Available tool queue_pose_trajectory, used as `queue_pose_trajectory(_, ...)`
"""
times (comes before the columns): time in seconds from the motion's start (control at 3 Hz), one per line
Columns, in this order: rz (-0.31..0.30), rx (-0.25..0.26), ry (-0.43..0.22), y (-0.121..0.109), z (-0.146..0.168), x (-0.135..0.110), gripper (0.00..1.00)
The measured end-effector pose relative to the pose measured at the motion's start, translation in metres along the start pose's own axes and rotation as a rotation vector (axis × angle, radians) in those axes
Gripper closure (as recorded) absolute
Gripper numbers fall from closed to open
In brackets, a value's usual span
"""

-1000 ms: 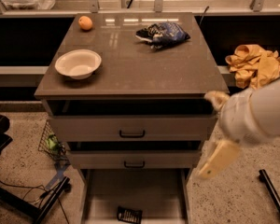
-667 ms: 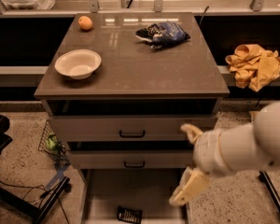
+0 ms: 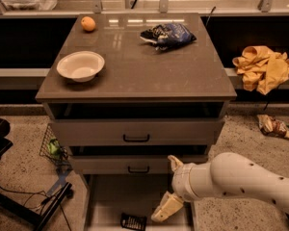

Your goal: Pick rxbar chocolate from bottom drawer and place on counter

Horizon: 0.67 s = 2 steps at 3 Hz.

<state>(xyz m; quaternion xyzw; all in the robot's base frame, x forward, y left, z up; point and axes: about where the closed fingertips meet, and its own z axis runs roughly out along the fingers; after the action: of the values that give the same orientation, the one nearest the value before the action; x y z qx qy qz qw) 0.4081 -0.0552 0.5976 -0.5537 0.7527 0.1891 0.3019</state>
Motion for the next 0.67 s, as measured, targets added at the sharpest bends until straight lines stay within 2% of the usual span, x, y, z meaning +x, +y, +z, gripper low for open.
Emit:
queue_pose_trajectory(0.33, 0.019, 0.105, 0.034, -0.042, 0.029, 0.008, 0.00)
queue_pose_trajectory(0.67, 0.016, 0.170, 0.014, -0.067, 0.040, -0.007, 0.00)
